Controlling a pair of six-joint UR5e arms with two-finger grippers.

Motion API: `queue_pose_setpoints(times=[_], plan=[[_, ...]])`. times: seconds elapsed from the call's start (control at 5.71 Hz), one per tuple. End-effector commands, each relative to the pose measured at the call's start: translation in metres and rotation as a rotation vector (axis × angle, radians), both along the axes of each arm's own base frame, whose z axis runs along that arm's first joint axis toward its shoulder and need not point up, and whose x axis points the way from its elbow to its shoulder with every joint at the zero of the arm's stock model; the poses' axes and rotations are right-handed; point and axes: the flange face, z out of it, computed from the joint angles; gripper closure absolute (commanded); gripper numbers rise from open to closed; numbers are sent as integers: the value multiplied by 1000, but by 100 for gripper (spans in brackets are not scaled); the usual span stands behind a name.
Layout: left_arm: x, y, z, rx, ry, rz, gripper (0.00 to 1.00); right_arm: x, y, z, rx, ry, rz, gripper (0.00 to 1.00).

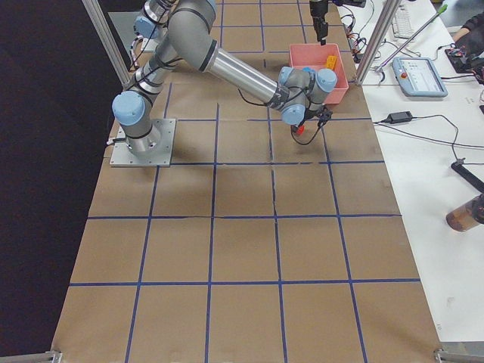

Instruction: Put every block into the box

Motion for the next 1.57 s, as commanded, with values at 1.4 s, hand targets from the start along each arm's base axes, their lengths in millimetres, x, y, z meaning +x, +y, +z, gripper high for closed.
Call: queue_pose_setpoints(times=[1.4], plan=[[71,211,126,187,-302,-415,1,249,-35,147,-366,36,410,65]])
